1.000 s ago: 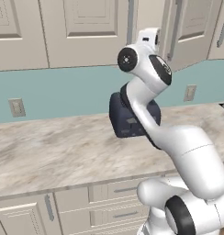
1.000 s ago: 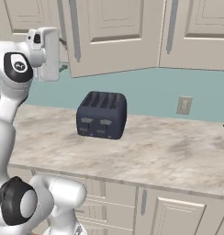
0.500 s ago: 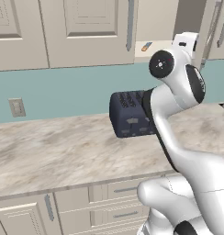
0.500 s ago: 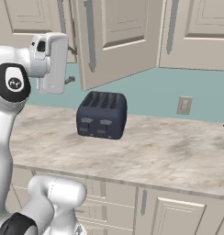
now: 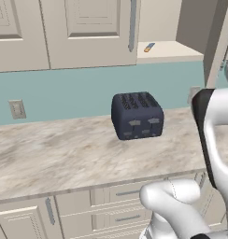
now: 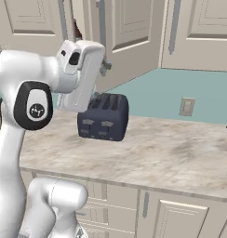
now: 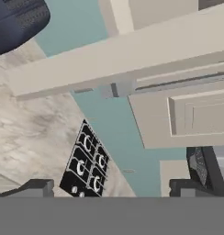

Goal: The dining table condiment station is running low on ketchup. Refill the condiment station by opening the cabinet and taking the ketchup from the cabinet and placing it on the dining table.

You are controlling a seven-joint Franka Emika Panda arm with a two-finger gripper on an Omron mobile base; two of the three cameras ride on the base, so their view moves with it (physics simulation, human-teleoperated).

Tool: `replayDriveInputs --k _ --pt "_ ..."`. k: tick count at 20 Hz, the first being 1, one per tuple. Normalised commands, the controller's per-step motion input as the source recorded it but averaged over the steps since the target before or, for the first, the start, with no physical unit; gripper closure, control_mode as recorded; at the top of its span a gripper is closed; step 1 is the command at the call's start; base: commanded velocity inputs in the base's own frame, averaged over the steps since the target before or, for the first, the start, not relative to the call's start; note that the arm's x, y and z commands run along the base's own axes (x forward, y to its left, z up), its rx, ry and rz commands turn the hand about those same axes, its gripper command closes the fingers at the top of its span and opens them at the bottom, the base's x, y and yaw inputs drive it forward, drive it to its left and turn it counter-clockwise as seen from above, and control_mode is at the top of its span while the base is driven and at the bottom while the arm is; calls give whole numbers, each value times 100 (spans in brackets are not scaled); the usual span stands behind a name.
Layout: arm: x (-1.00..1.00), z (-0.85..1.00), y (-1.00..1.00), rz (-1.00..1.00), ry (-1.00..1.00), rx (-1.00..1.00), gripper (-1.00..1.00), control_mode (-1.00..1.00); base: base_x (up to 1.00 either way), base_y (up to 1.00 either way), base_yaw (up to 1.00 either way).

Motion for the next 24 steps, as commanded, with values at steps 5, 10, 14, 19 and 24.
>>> replayDriveInputs --k 5,10,14,19,24 --pt "-13 6 -82 1 5 14 -100 -100 0 0 0" --pt "-1 10 73 2 -1 -16 -100 -100 0 0 0" --pt "1 11 100 0 0 -22 -100 -100 0 0 0" --pt "20 1 100 0 0 -14 -100 -100 0 0 0" --pt "62 0 95 0 4 -3 -100 -100 0 0 0"
